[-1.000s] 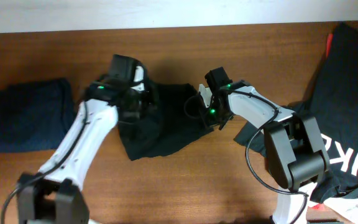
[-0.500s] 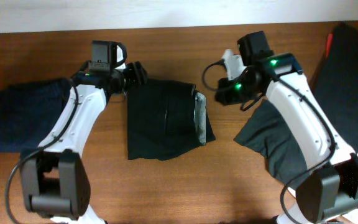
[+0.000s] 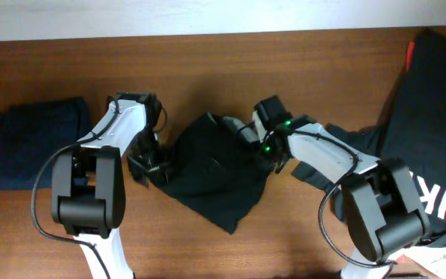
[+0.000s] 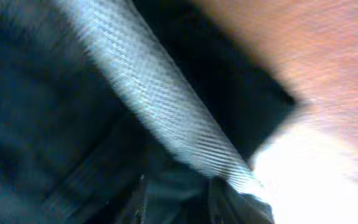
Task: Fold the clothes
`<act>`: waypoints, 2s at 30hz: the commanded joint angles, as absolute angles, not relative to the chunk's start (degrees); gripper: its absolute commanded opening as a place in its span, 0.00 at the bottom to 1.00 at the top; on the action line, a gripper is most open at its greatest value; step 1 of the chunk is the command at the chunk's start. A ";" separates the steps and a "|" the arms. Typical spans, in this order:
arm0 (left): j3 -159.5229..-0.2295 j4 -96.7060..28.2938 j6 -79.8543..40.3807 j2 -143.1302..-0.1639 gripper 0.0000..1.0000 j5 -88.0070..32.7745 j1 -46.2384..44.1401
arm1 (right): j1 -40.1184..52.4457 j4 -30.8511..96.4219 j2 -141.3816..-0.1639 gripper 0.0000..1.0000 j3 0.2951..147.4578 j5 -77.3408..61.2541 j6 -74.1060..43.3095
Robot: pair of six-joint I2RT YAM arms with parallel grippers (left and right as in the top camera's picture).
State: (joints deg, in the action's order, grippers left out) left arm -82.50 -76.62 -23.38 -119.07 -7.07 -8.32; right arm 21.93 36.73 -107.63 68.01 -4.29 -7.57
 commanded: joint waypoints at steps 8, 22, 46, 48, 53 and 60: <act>-84.31 -56.16 -1.28 -103.50 0.99 -12.08 -9.58 | 20.12 63.37 -98.65 0.56 89.21 0.67 -8.03; -84.90 -50.76 11.27 -126.50 0.00 -34.70 -10.50 | 20.12 65.87 -98.72 0.57 89.14 0.69 -8.01; -101.10 -51.77 3.92 -105.36 0.06 4.54 29.45 | 20.12 66.76 -98.72 0.58 89.14 0.67 -8.03; -101.10 -50.89 1.50 -106.34 0.99 4.16 34.28 | 20.12 67.40 -98.72 0.58 89.14 0.67 -8.03; -101.10 -50.83 -0.62 -106.34 0.99 -22.61 38.74 | 20.12 67.96 -98.72 0.59 89.14 0.64 -8.03; -101.08 -64.29 -0.60 -109.25 0.99 -22.72 14.00 | 15.25 68.71 -98.72 0.90 89.14 -17.41 -12.78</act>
